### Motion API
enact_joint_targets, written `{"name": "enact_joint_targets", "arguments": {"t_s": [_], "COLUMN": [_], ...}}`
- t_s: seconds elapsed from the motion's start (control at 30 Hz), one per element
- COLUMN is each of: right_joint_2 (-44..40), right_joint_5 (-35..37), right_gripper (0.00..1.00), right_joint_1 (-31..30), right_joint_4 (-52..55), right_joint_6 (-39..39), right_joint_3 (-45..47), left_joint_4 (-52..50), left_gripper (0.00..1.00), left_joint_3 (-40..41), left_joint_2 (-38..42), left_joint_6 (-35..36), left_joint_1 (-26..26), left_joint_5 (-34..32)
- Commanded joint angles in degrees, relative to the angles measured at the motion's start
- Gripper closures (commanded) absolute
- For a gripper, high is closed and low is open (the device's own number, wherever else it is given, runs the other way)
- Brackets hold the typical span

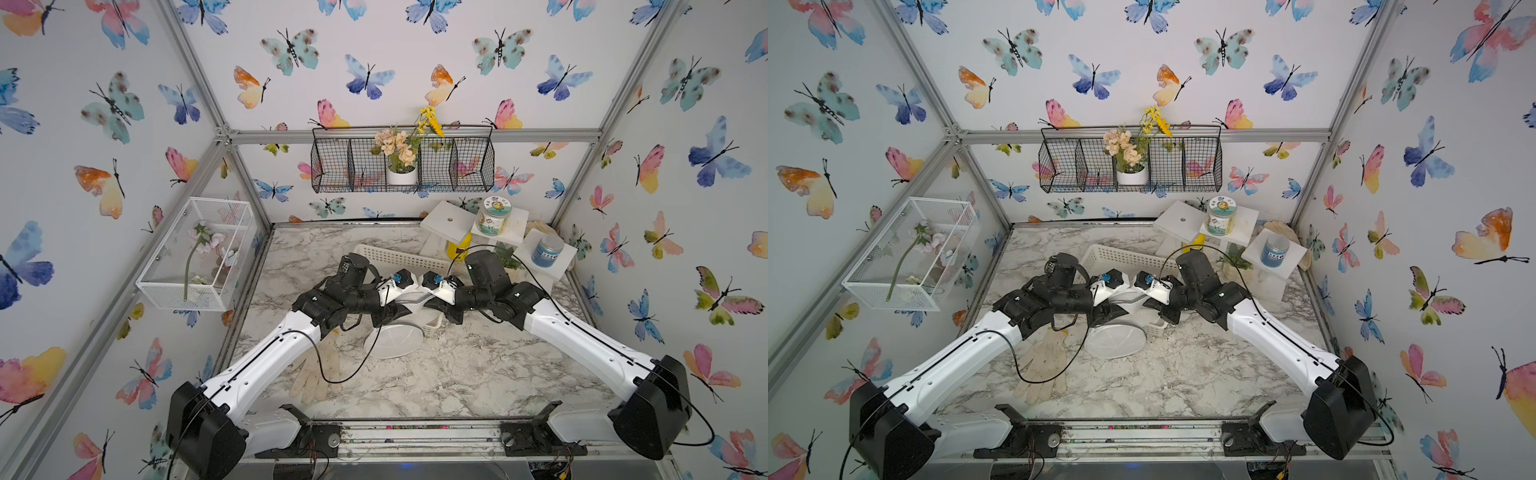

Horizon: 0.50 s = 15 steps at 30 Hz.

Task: Turn the laundry bag inside out
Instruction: Turn over the laundry bag.

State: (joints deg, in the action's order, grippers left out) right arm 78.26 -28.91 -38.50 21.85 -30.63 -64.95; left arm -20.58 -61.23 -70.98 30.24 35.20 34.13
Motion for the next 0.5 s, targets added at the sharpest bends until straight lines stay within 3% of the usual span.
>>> {"name": "enact_joint_targets", "arguments": {"t_s": [0.0,0.23,0.47], "right_joint_2": [0.7,2.1,2.8], "right_joint_5": [1.4,2.9,3.8], "right_gripper": [0.97,0.97,0.97], "right_joint_1": [-0.1,0.0,0.1], "right_joint_4": [-0.1,2.0,2.5], "right_joint_6": [2.2,2.2,2.9], "right_joint_3": [-2.2,-3.9,-4.7], "left_joint_4": [-2.1,-1.7,-1.5], "left_gripper": [0.48,0.28,0.20], "left_joint_3": [0.2,0.7,0.7], "left_joint_2": [0.9,1.7,1.4], "left_joint_6": [-0.8,-1.6,-2.4], "left_joint_1": [0.0,-0.4,-0.5], "left_joint_5": [3.8,4.7,6.2]}}
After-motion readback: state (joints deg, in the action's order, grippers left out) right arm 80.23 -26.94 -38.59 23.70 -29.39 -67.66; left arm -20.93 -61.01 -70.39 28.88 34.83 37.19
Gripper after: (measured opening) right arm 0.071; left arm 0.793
